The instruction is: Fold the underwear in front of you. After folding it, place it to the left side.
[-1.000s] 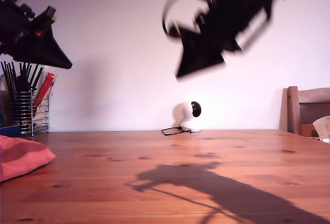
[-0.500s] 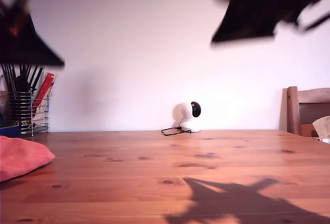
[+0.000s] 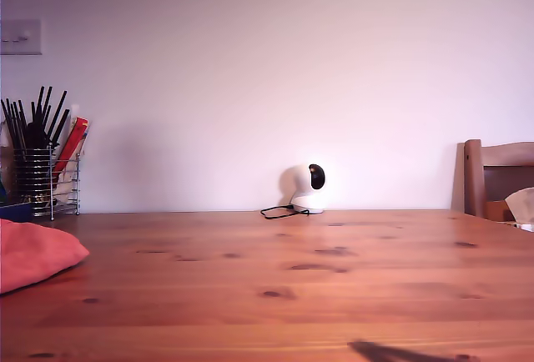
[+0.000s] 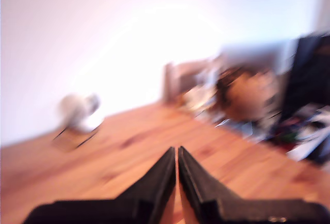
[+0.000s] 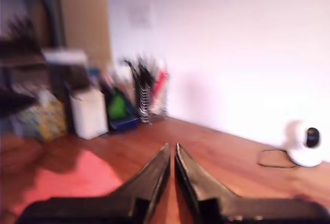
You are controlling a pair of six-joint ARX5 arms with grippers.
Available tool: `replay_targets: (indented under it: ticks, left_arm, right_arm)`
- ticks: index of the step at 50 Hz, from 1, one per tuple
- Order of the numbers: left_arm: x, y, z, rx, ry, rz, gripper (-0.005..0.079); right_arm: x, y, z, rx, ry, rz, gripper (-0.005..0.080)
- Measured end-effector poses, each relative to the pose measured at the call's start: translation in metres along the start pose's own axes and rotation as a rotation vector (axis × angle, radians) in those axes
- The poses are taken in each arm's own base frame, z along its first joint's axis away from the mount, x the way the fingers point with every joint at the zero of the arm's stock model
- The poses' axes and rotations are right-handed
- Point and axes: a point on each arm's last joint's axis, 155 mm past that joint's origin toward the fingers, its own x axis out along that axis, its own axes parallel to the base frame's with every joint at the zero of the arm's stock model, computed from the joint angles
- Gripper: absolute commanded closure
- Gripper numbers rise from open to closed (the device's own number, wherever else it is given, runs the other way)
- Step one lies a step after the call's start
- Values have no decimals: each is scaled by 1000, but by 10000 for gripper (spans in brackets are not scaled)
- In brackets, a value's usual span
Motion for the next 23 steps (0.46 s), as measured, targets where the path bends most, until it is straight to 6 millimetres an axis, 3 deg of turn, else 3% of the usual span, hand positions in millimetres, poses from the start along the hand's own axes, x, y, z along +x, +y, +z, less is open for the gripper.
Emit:
replay_targets:
  ticks: [23]
  left_arm:
    - [3, -5, -6, -6, 22, -17, 766]
  right_arm:
    - [-16, 2, -87, 9, 354, 7, 765]
